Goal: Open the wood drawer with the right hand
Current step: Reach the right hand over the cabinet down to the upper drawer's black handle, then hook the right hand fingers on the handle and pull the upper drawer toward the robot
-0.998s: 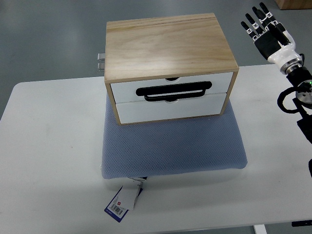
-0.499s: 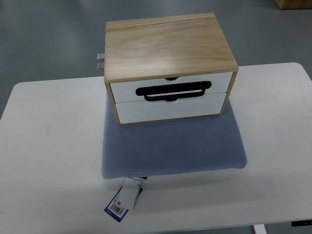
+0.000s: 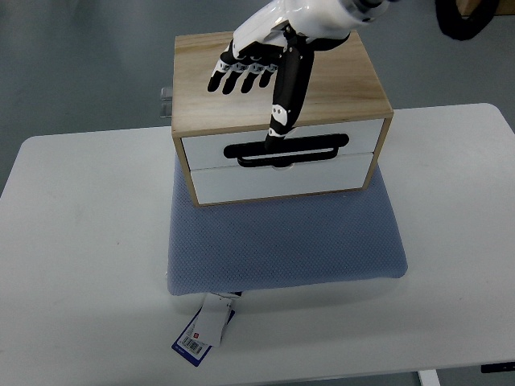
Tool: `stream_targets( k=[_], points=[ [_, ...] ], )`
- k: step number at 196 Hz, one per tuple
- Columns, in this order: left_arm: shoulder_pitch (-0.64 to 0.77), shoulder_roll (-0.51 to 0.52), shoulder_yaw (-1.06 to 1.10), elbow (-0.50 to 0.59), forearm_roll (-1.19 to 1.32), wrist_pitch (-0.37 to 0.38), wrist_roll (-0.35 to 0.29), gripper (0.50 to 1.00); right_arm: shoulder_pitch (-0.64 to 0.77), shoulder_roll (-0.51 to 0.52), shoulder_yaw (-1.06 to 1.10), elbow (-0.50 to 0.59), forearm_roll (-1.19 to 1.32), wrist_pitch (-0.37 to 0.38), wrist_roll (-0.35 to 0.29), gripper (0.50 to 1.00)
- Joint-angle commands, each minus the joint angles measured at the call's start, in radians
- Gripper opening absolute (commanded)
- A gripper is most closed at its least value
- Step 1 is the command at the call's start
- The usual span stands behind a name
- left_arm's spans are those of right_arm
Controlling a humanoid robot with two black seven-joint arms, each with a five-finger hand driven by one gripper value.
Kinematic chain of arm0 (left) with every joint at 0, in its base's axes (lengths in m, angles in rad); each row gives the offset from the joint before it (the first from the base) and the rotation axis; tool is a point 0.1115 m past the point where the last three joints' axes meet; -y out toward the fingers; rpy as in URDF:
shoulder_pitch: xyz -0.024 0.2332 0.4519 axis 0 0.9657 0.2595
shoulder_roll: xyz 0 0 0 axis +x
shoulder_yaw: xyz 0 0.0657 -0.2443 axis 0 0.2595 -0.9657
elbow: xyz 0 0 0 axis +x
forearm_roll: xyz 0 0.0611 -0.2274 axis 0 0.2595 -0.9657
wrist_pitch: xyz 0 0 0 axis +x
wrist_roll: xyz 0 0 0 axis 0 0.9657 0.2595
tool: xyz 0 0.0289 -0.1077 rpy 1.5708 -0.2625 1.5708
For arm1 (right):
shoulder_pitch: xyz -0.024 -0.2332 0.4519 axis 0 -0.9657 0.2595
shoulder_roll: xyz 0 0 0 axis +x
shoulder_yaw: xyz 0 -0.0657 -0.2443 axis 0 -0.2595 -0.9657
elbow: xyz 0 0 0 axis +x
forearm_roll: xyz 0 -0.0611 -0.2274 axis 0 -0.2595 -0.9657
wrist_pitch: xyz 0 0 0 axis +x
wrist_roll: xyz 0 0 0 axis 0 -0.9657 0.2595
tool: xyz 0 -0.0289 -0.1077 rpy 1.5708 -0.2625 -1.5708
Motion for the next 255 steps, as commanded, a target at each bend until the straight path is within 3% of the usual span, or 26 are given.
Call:
stream_targets(
  k=[1, 92, 255],
  points=[
    [0.0, 0.0, 0.0, 0.002, 0.001, 0.001, 0.0, 1.0, -0.049, 0.047, -0.013, 0.0, 0.013, -0.1, 0.0, 0.94],
    [0.0, 0.0, 0.0, 0.005, -0.001, -0.001, 0.0, 1.0, -0.176, 0.065, -0.082, -0.025, -0.078, -0.203, 0.0, 0.94],
    [0.0, 0.0, 0.0, 0.007, -0.001, -0.001, 0.0, 1.0, -0.313, 0.072, -0.12, -0.086, -0.211, -0.173, 0.0, 0.94]
  ],
)
